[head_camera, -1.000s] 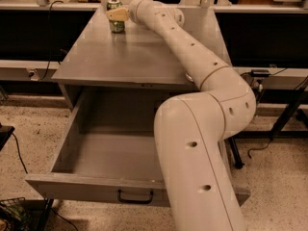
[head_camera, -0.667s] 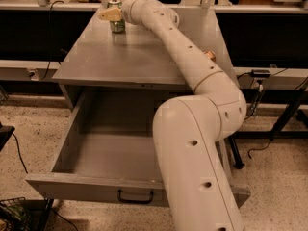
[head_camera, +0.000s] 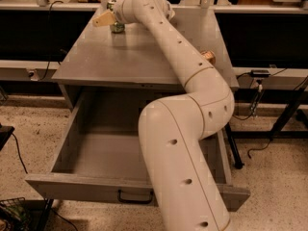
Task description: Place green can into top drawer
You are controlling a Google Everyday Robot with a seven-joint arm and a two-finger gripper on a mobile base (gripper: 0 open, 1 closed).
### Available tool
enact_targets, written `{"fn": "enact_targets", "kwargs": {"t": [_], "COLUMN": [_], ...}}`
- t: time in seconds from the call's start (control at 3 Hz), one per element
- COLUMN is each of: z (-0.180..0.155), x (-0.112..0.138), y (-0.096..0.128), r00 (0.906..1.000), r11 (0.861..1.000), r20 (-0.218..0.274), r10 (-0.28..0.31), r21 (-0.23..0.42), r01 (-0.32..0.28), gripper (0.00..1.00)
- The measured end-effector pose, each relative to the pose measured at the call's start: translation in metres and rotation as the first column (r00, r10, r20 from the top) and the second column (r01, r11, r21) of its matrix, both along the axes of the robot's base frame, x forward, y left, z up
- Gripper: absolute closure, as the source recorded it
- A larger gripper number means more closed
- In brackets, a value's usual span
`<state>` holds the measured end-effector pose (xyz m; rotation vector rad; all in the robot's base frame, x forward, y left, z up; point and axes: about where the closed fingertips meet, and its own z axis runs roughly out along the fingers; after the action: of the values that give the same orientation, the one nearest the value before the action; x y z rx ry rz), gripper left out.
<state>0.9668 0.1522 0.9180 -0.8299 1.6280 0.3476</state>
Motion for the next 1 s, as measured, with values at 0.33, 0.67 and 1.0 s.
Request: {"fn": "enact_targets", "kwargs": {"t": [0.33,0.67,1.0], "z": [-0.009,-0.011,-0.002], "x": [0.003,0.010,0.018], "y": [-0.003,-0.006,-0.002], "r00": [0.9996,0.9996,0.9992], "r11": [0.999,1.000,0.999], "r20": [-0.027,-0.021,0.034], "r10": [-0.010,-0.017,-0.019], "r21": [-0.031,0.004,0.045], "r01": [0.009,0.017,0.017], "gripper": [0.00,0.00,0.00]}}
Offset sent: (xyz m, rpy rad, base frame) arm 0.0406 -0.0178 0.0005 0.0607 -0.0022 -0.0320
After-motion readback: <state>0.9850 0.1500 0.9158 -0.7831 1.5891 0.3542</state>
